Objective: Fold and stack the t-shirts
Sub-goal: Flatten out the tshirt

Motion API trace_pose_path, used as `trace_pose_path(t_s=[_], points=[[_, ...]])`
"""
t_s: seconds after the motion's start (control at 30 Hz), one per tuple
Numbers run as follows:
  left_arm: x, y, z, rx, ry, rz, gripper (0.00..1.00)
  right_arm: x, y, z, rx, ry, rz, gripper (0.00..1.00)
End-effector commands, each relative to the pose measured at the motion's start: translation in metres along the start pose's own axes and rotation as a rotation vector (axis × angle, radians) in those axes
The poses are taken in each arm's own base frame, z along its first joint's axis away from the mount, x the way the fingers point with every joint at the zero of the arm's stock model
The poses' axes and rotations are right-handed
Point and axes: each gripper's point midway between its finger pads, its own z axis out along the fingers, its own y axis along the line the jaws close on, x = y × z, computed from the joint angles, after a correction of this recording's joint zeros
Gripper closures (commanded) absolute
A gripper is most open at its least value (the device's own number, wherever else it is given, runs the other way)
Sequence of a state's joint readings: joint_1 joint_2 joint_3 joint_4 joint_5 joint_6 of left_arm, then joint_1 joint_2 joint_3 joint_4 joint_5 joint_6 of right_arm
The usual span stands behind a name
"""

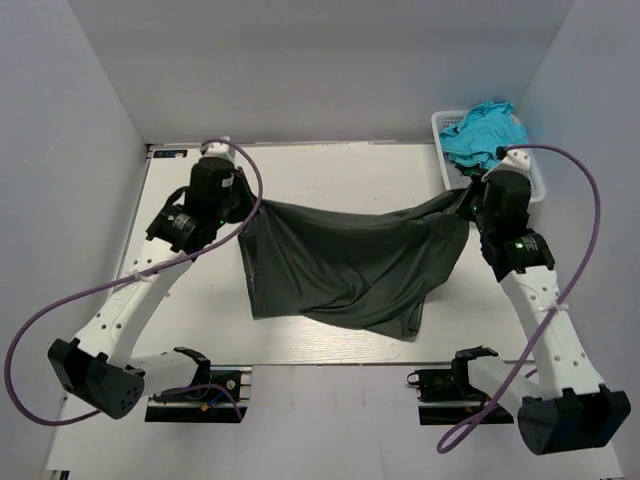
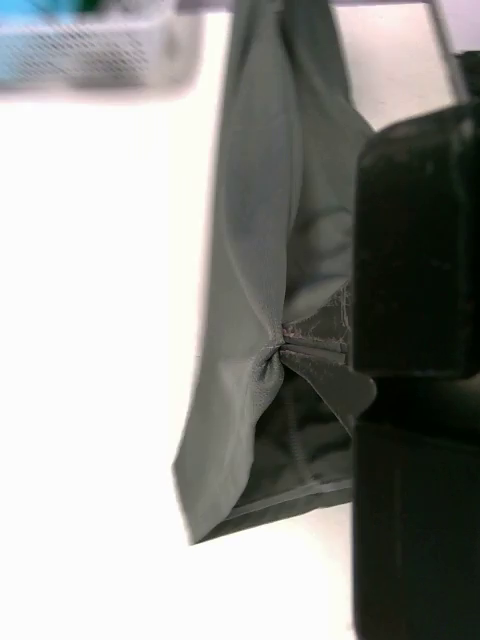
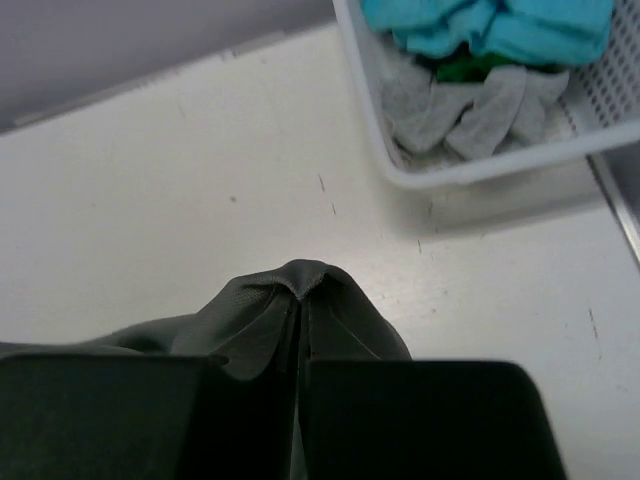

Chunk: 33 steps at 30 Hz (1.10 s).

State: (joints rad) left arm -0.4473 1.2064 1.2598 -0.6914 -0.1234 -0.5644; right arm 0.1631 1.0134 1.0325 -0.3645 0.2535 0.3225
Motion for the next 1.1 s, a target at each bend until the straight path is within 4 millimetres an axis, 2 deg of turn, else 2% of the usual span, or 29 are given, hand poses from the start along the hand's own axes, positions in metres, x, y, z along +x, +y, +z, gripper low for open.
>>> trace_pose_path(t_s=[0.0,0.03,0.13,0.17,0.23,0.27,0.33,0.43,0.5,0.53,0.57,0.6,0.67,0.7,0.73,0.77,0.8,0.83,0.97,1.07], points=[[-0.076,-0.016,-0.043,0.017,-0.26,0.004,1.0,-0.067,0.015,-0.033,-0.074,-0.189,-0.022,1.0],[-0.096,-0.017,-0.057,0.004,-0.319,0.0,1.0,-0.091,0.022,-0.049,-0.099,-0.249,-0.032,1.0],[-0.128,-0.016,-0.086,-0.027,-0.426,0.002,1.0,-0.121,0.023,-0.075,-0.105,-0.329,-0.041,1.0],[-0.144,-0.019,-0.109,-0.011,-0.489,-0.006,1.0,-0.14,0.022,-0.09,-0.097,-0.378,-0.034,1.0],[-0.158,-0.02,-0.13,-0.005,-0.547,-0.018,1.0,-0.152,0.022,-0.107,-0.102,-0.417,-0.045,1.0],[-0.168,-0.023,-0.146,0.014,-0.584,-0.021,1.0,-0.167,0.025,-0.123,-0.121,-0.462,-0.047,1.0],[-0.178,-0.026,-0.168,0.038,-0.633,-0.024,1.0,-0.179,0.027,-0.143,-0.141,-0.501,-0.054,1.0],[-0.197,-0.038,-0.207,0.113,-0.706,-0.018,1.0,-0.206,0.034,-0.183,-0.19,-0.586,-0.059,1.0],[-0.202,-0.042,-0.225,0.145,-0.732,-0.01,1.0,-0.219,0.039,-0.205,-0.23,-0.633,-0.073,1.0],[-0.206,-0.043,-0.242,0.17,-0.757,-0.003,1.0,-0.233,0.041,-0.228,-0.25,-0.687,-0.076,1.0],[-0.209,-0.044,-0.249,0.178,-0.773,-0.007,1.0,-0.232,0.041,-0.229,-0.25,-0.686,-0.076,1.0],[-0.209,-0.045,-0.261,0.195,-0.788,0.001,1.0,-0.246,0.043,-0.251,-0.272,-0.739,-0.08,1.0],[-0.216,-0.046,-0.288,0.226,-0.841,0.0,1.0,-0.252,0.045,-0.267,-0.29,-0.775,-0.089,1.0],[-0.216,-0.045,-0.304,0.247,-0.867,0.008,1.0,-0.263,0.044,-0.287,-0.294,-0.825,-0.09,1.0],[-0.218,-0.044,-0.319,0.258,-0.898,0.01,1.0,-0.266,0.043,-0.294,-0.295,-0.842,-0.096,1.0],[-0.217,-0.046,-0.33,0.28,-0.914,0.012,1.0,-0.269,0.044,-0.298,-0.3,-0.852,-0.096,1.0],[-0.215,-0.046,-0.338,0.295,-0.918,0.016,1.0,-0.277,0.041,-0.319,-0.304,-0.9,-0.093,1.0],[-0.214,-0.043,-0.354,0.304,-0.944,0.018,1.0,-0.278,0.041,-0.324,-0.305,-0.906,-0.098,1.0],[-0.206,-0.042,-0.381,0.356,-0.97,0.028,1.0,-0.282,0.043,-0.359,-0.357,-0.978,-0.112,1.0],[-0.2,-0.047,-0.389,0.405,-0.974,0.049,1.0,-0.281,0.042,-0.372,-0.363,-1.01,-0.13,1.0]])
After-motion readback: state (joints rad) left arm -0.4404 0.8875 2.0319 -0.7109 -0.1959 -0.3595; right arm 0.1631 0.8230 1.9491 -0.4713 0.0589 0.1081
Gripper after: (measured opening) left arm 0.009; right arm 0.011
